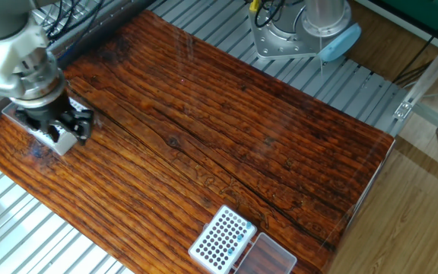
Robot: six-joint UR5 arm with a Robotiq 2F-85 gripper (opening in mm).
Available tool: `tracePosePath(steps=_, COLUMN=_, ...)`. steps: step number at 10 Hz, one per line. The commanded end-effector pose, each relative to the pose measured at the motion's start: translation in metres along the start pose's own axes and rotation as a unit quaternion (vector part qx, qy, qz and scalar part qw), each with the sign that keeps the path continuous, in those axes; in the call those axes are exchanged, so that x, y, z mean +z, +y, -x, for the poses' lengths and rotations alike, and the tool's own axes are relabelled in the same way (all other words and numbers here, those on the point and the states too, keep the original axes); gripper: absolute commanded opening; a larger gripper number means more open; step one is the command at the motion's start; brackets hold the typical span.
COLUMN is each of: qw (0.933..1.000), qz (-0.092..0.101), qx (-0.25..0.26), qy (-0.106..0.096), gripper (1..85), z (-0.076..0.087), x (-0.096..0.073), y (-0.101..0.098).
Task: Transfer all medium pipette tips from one holder to another
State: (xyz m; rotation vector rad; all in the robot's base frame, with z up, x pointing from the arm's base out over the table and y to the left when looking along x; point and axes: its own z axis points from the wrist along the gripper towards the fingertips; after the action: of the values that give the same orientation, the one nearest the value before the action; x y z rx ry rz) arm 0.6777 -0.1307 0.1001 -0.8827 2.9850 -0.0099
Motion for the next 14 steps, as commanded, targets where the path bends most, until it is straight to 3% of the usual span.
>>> tracePosePath(steps=1, qw=0.9994, qz=-0.002, qx=-0.034, qy=-0.002, gripper=50.0, z=-0.005, x=0.004, y=-0.018)
tracePosePath(steps=3, qw=0.9987, qz=-0.013, qx=-0.048, qy=-0.009, gripper=46.3, z=-0.005, x=0.004, y=-0.026)
tracePosePath(steps=4, qw=0.9986, qz=-0.005, qx=-0.048, qy=-0.021, gripper=49.3, z=0.002, x=0.002, y=-0.019)
tracePosePath(steps=5, qw=0.9987, qz=0.024, qx=-0.02, qy=-0.039, gripper=53.3, z=0.011, x=0.0, y=-0.002)
tracePosePath(steps=6, qw=0.9978, qz=0.042, qx=0.034, qy=-0.039, gripper=53.7, z=0.012, x=0.0, y=0.006)
tracePosePath(steps=7, qw=0.9956, qz=0.029, qx=0.084, qy=-0.03, gripper=50.7, z=0.007, x=0.0, y=-0.002)
tracePosePath(steps=8, qw=0.9885, qz=0.042, qx=0.144, qy=-0.023, gripper=44.3, z=0.006, x=0.0, y=0.004)
tracePosePath(steps=9, qw=0.9848, qz=0.054, qx=0.163, qy=-0.027, gripper=44.0, z=0.009, x=-0.001, y=0.01)
tracePosePath(steps=11, qw=0.9912, qz=0.025, qx=0.128, qy=-0.024, gripper=44.0, z=0.007, x=0.001, y=-0.012)
tracePosePath(steps=13, qw=0.9947, qz=-0.011, qx=0.1, qy=-0.019, gripper=44.0, z=0.013, x=0.007, y=-0.054)
tracePosePath(steps=14, qw=0.9956, qz=-0.013, qx=0.092, qy=-0.016, gripper=44.0, z=0.014, x=0.01, y=-0.064)
